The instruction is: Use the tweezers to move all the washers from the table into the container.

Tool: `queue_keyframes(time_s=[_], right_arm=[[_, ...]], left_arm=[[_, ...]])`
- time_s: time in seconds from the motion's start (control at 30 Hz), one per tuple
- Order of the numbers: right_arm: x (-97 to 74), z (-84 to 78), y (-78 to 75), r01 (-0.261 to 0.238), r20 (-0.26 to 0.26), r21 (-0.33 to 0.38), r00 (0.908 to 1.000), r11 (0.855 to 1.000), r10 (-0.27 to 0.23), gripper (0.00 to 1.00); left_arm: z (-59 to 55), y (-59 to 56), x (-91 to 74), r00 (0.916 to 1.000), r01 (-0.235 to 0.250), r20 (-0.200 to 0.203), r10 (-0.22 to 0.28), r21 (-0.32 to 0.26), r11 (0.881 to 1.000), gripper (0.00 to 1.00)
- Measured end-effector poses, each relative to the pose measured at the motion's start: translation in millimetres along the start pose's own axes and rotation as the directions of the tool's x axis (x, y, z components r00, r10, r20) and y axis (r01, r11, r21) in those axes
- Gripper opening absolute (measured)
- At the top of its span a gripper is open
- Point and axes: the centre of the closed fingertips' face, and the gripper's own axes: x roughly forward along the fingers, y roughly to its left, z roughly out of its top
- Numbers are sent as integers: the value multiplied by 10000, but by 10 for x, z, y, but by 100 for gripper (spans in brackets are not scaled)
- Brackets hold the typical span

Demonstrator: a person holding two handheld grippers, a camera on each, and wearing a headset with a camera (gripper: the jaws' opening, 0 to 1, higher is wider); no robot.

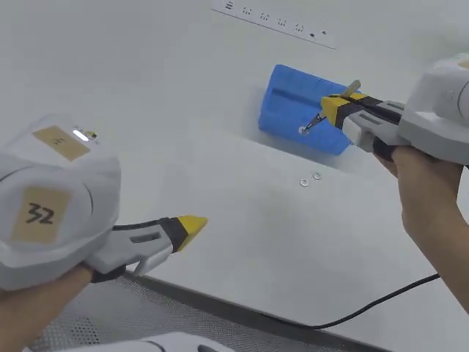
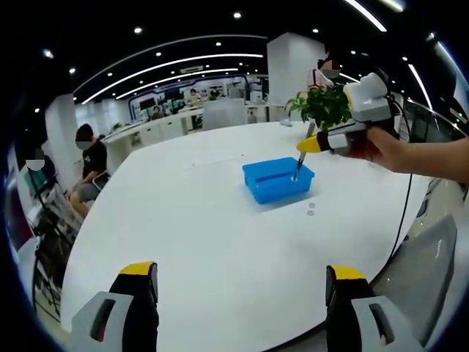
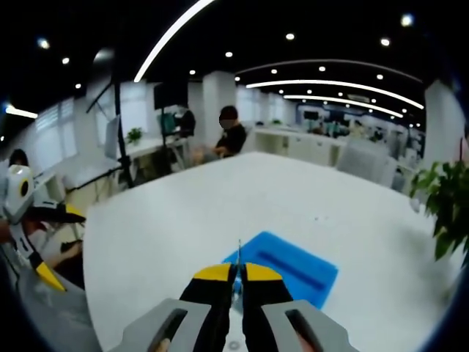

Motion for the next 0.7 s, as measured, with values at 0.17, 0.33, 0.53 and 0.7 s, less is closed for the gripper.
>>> queue_keyframes(time_s=[0.17,0.33,0.53,0.7], right_arm=[[60,40,-75,142,53,-79,9999,9999,-142,0],[154,63,-198,332,57,-73,9994,9994,-331,0],[306,11,-289,476,-159,-153,9987,9988,-478,0],[418,-65,-363,602,-447,-380,9971,9975,-619,0]], left_arm=[[-6,-3,10,10000,24,-27,-24,2,10000,97],[-13,1,13,10000,24,-55,-24,-20,10000,97],[-27,5,18,9999,21,-105,-21,-12,10000,97],[-42,-5,21,9999,42,-140,-42,-5,10000,97]])
